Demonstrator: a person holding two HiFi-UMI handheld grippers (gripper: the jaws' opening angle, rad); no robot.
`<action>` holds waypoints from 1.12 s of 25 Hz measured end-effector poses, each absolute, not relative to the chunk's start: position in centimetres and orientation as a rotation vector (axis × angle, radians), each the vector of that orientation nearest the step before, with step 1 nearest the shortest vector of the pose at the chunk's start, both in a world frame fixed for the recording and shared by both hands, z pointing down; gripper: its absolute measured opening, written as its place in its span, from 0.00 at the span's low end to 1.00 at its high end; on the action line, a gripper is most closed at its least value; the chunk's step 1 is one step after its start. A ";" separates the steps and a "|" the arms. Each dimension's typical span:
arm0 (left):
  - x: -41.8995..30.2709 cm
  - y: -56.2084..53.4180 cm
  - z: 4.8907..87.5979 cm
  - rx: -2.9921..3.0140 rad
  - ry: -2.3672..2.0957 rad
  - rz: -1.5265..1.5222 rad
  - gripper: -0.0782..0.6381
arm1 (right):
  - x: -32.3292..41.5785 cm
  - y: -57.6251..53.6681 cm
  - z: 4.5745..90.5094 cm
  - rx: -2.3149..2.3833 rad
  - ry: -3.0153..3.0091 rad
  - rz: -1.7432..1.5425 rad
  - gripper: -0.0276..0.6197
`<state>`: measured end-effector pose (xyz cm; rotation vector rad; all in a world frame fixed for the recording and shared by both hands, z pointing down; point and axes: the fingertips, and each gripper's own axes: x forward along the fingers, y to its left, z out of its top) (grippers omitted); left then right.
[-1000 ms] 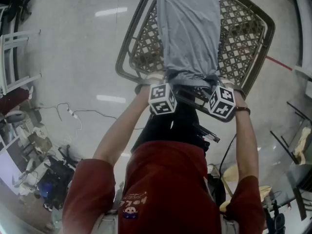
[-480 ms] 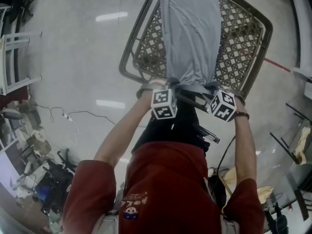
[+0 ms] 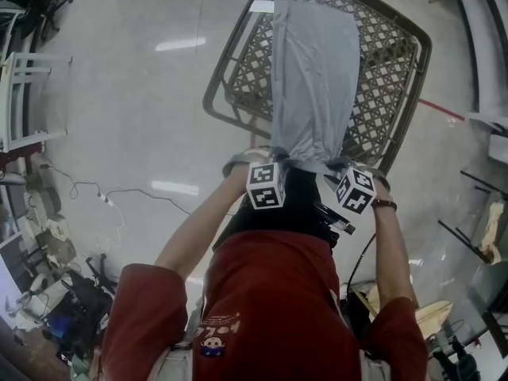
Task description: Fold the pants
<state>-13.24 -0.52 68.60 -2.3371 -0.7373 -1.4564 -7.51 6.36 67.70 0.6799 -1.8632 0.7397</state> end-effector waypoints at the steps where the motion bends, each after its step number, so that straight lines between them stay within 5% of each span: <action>1: -13.8 -0.2 68.5 -2.334 -0.740 -1.453 0.25 | -8.0 6.7 67.7 0.690 -1.861 0.737 0.20; 28: 0.0 -15.2 60.5 -2.388 -0.487 -1.394 0.24 | 6.2 -9.0 58.5 1.000 -1.922 0.594 0.18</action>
